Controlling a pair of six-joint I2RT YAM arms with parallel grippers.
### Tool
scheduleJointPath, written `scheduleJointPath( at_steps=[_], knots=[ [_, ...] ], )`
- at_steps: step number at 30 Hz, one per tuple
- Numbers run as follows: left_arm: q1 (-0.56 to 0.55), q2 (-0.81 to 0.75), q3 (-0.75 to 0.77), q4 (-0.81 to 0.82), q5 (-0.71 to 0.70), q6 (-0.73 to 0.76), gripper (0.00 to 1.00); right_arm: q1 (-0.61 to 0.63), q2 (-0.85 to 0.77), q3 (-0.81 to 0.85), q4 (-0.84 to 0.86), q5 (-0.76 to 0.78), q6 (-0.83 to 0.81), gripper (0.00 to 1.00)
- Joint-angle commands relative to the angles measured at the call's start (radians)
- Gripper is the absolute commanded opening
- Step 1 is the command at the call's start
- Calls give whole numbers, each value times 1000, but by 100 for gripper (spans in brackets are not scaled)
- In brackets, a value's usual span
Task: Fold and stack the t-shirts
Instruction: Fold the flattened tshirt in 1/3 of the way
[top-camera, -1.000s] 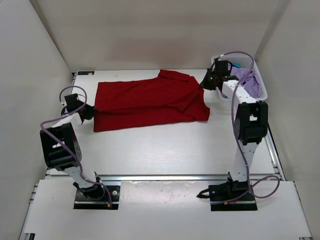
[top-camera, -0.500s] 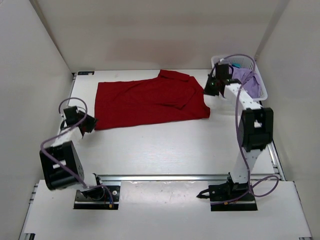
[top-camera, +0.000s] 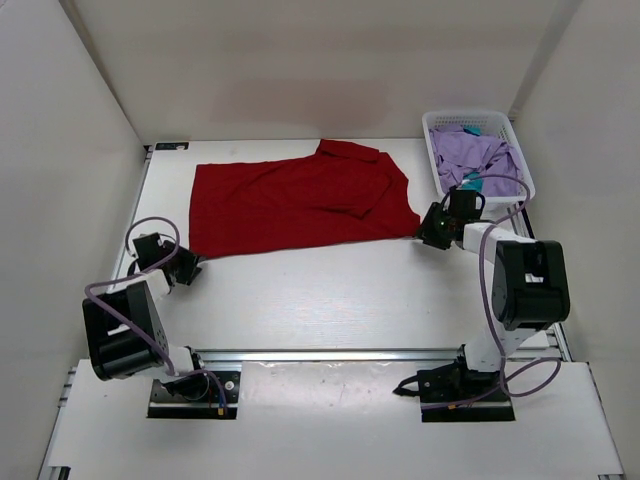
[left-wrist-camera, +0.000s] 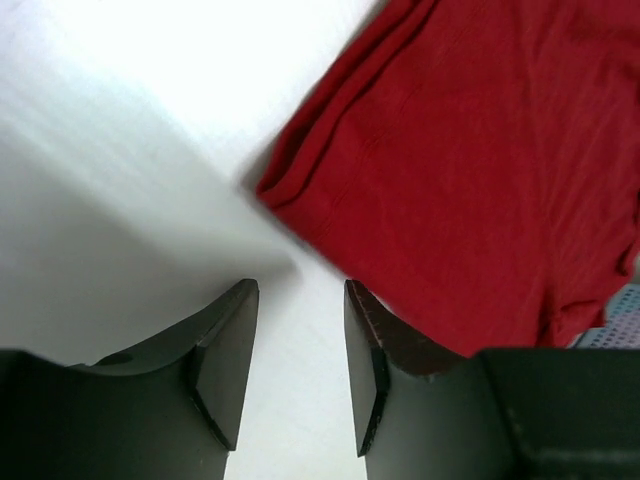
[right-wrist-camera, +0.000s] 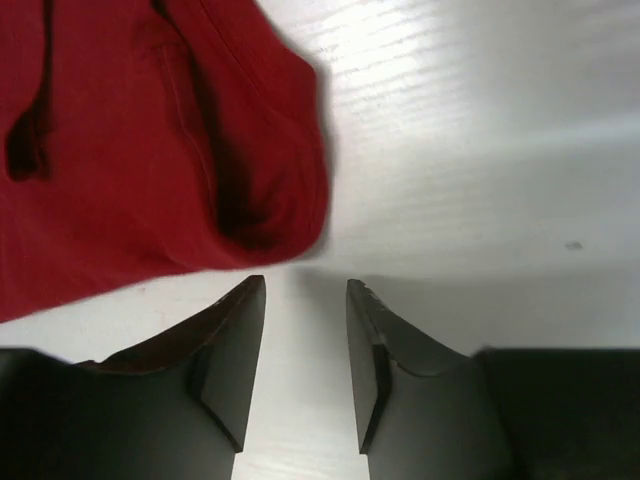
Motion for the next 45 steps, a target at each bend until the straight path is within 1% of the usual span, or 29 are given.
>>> scheduleJointPath(
  at_steps=[1,2,4,5,6,8,9,10,11,12,15,17,18,21,24,25,28,30,31,33,36,37,38,39,40,41,42,43,45],
  knots=[
    [-16,63,18,44,-31,-28,48,7,43,33,159,-24,29,37],
    [-21,73,26,50,-37,-35,45,7,52,42,165,-33,30,38],
    [-27,101,41,65,-48,-42,34,10,96,59,185,-36,42,38],
    [-23,118,43,65,-49,-39,32,8,103,76,194,-33,44,37],
    [-30,136,58,62,-58,-41,26,16,119,99,188,-30,44,37],
    [-35,176,84,70,-40,-49,9,13,141,122,185,-22,47,24],
    [-38,193,103,62,-40,-44,5,10,147,128,194,-19,47,16],
    [-39,207,124,47,-52,-38,0,8,146,119,201,-7,50,14],
    [-36,213,134,38,-60,-33,0,7,144,126,201,-5,52,5],
    [-38,216,143,34,-72,-29,0,8,138,134,201,-1,43,0],
    [-26,216,178,1,-88,-9,0,7,115,123,181,4,42,1],
    [-26,196,183,-10,-112,10,0,7,66,87,144,12,50,0],
    [-23,193,183,-42,-112,22,0,-13,60,71,136,19,64,0],
    [-3,164,172,-81,-92,45,0,-10,-46,-51,107,27,87,0],
    [34,97,123,-119,-57,63,0,-7,-187,-202,101,4,105,0],
    [40,59,97,-139,-43,80,0,-16,-215,-267,102,-14,113,0],
    [69,-62,29,-195,-29,119,0,-9,-386,-418,44,-11,127,0],
    [83,-167,-29,-240,-22,148,0,-28,-538,-497,-23,-34,145,0],
    [86,-195,-34,-277,-34,172,0,-33,-572,-515,-39,-46,156,0],
    [76,-305,-66,-353,-81,214,0,-52,-727,-562,-132,-72,174,0],
    [5,-444,-107,-470,-166,237,0,-79,-888,-608,-247,-117,191,0],
    [-18,-497,-133,-502,-167,219,6,-82,-937,-614,-287,-126,196,0],
    [-45,-520,-138,-510,-148,214,22,-78,-965,-625,-307,-126,214,0],
    [-44,-535,-124,-519,-123,211,28,-52,-1017,-628,-319,-117,242,3],
    [-47,-528,-106,-545,-106,203,41,-46,-1043,-619,-335,-103,243,7],
    [-32,-517,-75,-555,-77,220,49,-35,-1055,-615,-332,-81,246,16],
    [-30,-500,-52,-562,-81,228,53,-35,-1051,-581,-341,-65,225,27],
    [-39,-486,-13,-568,-94,240,58,-41,-1037,-532,-367,-53,182,31],
    [-78,-486,49,-565,-106,252,61,-67,-1005,-458,-402,-37,116,37]
  ],
)
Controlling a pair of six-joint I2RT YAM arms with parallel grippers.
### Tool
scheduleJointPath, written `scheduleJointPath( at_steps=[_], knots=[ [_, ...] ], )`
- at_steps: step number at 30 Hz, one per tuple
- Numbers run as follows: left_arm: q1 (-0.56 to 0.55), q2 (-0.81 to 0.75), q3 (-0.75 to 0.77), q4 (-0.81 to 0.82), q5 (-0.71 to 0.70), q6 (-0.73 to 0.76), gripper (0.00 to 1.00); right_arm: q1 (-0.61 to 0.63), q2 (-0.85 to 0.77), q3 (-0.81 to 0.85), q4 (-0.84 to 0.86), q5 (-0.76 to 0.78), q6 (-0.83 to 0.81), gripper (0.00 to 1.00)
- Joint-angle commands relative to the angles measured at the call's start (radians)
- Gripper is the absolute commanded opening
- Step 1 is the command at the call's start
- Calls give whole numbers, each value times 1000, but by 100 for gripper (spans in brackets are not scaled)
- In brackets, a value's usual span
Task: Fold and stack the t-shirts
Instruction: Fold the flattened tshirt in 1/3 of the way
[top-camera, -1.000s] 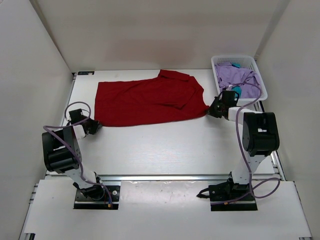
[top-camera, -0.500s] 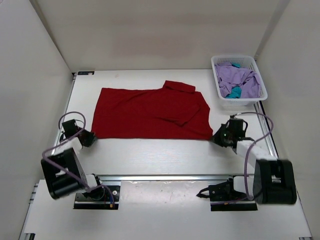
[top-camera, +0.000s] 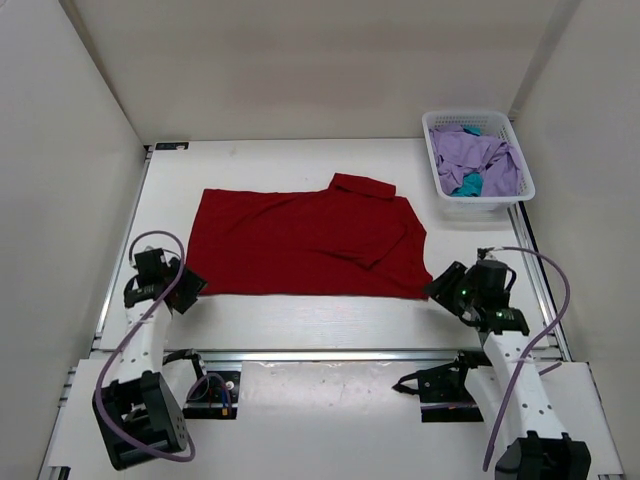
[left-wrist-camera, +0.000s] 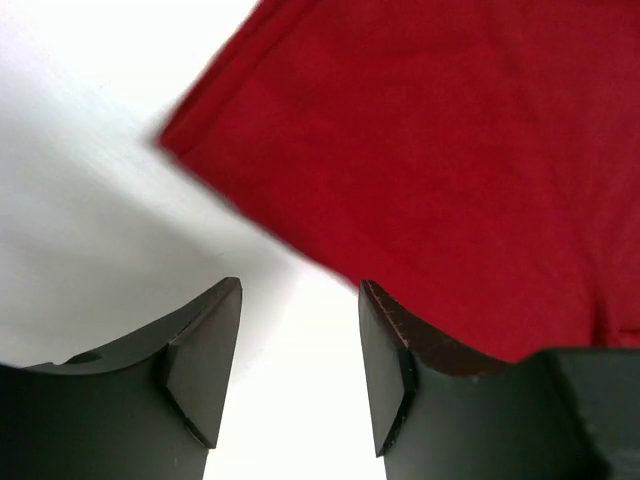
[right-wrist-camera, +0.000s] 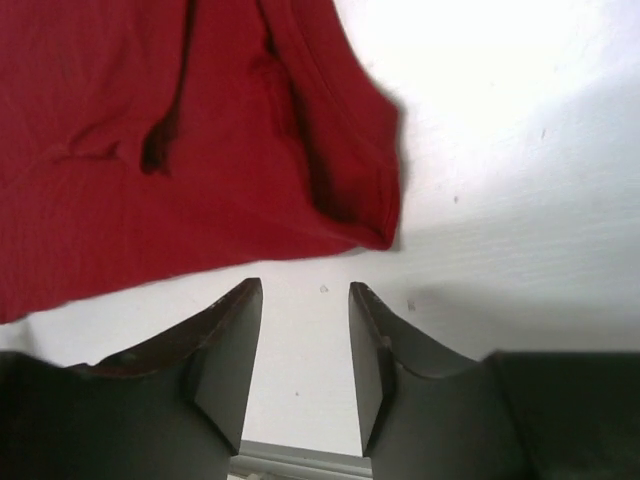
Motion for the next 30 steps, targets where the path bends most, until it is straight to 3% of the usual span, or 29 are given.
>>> scheduleJointPath(
  at_steps=[1,3,5,7,12,16,18,23,30],
  knots=[
    [-56,2,138,-19,-19,33,61,-17,32,144,-36,36,-95,39],
    [-114,-3,167,22,-15,38,58,43,74,199,-11,55,-111,41],
    [-137,-21,149,86,17,27,52,155,159,219,60,106,-109,26],
    [-185,-21,109,195,42,0,48,320,259,239,141,132,-100,0],
    [-414,63,60,336,3,-56,19,454,579,284,404,103,-98,0],
    [-605,149,73,444,-59,-71,13,464,767,354,497,103,-128,0],
    [-645,207,70,484,-67,-77,13,451,825,383,516,88,-128,0],
    [-651,273,17,565,-47,-70,12,454,904,408,537,85,-131,1],
    [-555,233,-132,616,-13,-96,12,447,962,428,550,71,-121,1]
  ],
)
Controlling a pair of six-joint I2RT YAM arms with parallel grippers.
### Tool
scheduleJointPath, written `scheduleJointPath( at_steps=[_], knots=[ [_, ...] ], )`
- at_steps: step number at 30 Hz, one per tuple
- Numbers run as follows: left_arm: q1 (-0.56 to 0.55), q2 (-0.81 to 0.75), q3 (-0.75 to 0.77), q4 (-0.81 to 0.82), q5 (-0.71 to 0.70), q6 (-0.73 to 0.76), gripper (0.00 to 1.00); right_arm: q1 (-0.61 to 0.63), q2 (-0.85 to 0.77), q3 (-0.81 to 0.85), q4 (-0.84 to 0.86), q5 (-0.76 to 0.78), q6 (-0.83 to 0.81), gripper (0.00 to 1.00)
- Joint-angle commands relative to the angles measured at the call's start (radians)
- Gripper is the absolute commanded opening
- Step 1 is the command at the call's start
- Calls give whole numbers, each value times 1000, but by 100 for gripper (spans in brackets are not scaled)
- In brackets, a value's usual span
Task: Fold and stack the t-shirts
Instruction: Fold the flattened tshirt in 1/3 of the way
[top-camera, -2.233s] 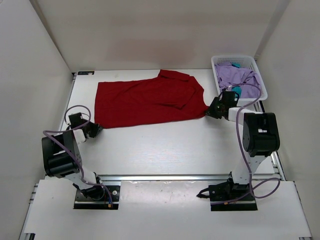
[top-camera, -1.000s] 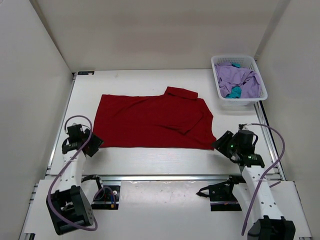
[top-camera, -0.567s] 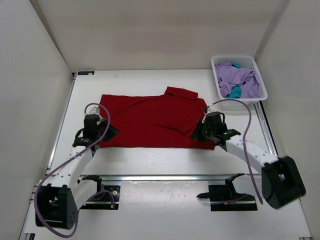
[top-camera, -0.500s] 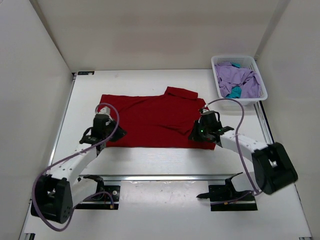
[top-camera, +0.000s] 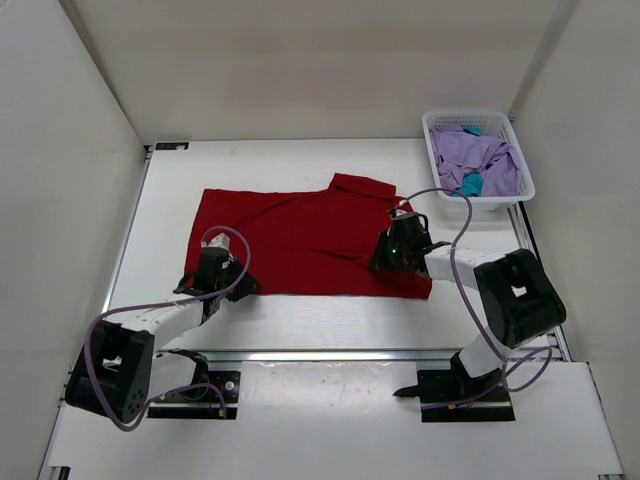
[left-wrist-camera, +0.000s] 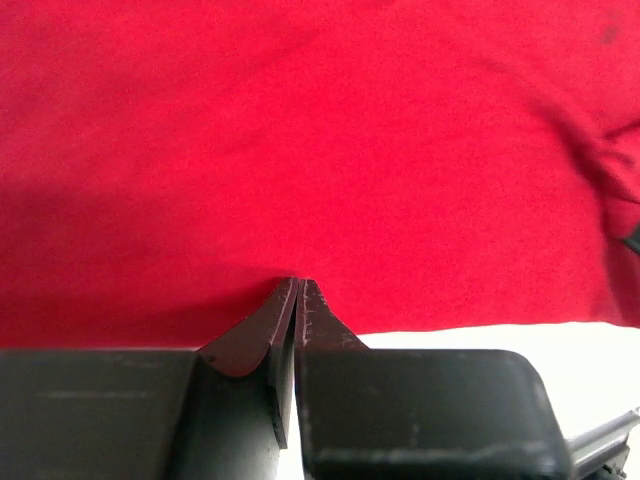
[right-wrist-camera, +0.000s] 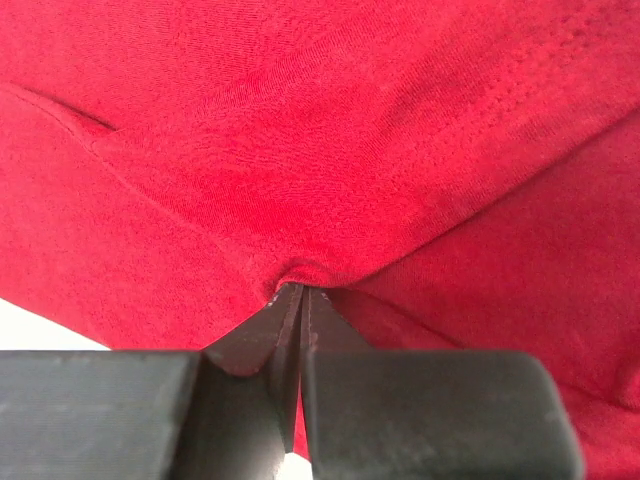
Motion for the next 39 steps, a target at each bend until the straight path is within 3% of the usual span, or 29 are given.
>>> scheduleJointPath(
  at_steps=[1,5,10,13,16,20,24,26,29,33,39],
  knots=[
    [55,-48,-66,60,29,-18,13,-3,19,49,50,-19,-9,0],
    [66,-50,-80,70,40,-26,13,-30,104,136,92,-94,25,0],
    [65,-57,-29,61,57,-38,13,-57,288,478,46,-237,88,0],
    [54,-73,-16,45,49,-47,13,-19,246,566,-35,-95,11,0],
    [27,-76,-5,42,23,-44,13,1,169,503,-97,-3,-44,0],
    [-21,-24,12,60,14,-53,13,3,49,272,-57,48,-41,0],
    [-42,14,18,74,17,-55,13,0,19,195,-75,63,-63,19],
    [-47,12,23,77,12,-52,12,10,19,201,-80,65,-79,32],
    [-55,16,21,79,6,-57,13,26,45,236,-89,82,-89,40],
    [-55,13,14,76,8,-61,13,33,110,317,-134,108,-115,44],
    [-44,16,1,96,26,-67,13,50,193,406,-207,137,-135,44]
  ],
)
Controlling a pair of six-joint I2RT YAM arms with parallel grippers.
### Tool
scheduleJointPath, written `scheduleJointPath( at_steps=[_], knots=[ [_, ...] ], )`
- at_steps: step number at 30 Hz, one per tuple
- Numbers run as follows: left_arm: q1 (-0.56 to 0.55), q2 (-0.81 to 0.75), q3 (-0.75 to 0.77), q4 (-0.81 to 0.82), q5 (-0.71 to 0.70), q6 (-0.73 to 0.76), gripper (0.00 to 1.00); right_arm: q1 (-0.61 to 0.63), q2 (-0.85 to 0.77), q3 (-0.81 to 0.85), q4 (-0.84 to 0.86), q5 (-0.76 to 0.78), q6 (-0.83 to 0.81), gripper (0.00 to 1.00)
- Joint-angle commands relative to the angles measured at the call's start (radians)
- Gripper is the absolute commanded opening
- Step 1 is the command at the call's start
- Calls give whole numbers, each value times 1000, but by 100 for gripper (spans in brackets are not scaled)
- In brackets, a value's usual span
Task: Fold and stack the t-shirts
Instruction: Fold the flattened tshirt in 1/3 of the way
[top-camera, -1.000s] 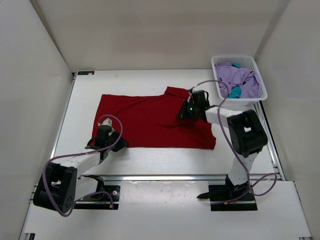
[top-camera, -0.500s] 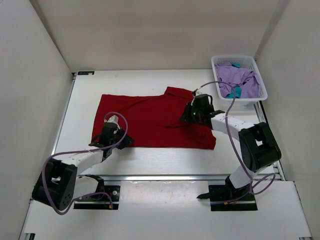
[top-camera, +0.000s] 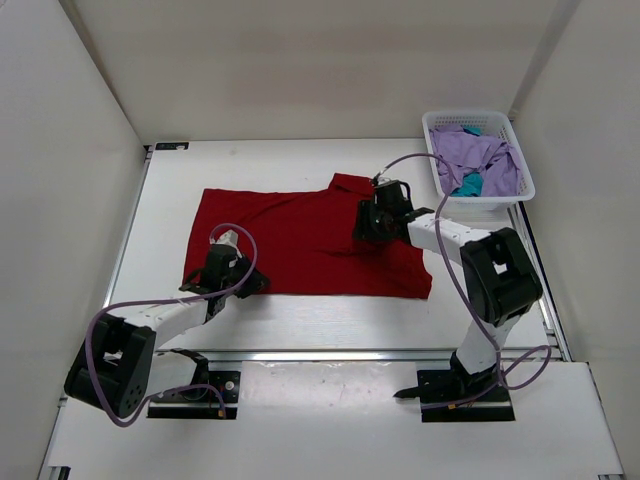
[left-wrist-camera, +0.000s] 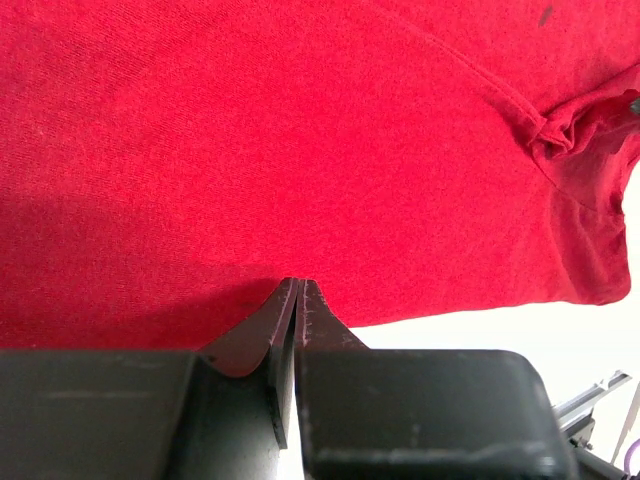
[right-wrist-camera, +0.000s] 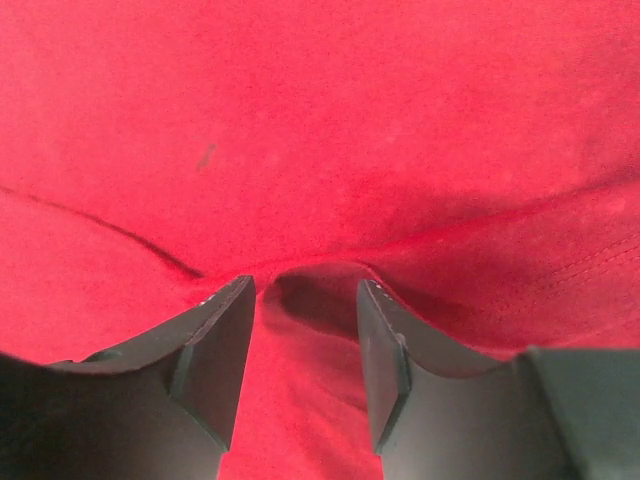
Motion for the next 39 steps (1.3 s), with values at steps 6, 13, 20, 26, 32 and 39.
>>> scheduleJointPath(
  at_steps=[6,13,20,26,32,39],
  knots=[
    [11,7,2,49,10,-13,13,33,61,89,-66,77,-32,22],
    [5,18,-6,72,21,-21,12,64,83,187,-115,105,-63,1],
    [14,6,-4,68,21,-24,13,94,236,427,-244,148,-160,1],
    [30,-9,-4,60,21,-25,13,144,371,625,-376,223,-213,16],
    [50,-45,25,22,3,-30,13,164,255,566,-324,237,-195,36],
    [-2,0,108,-10,-46,-7,15,89,-119,98,-107,124,-71,37]
  ],
)
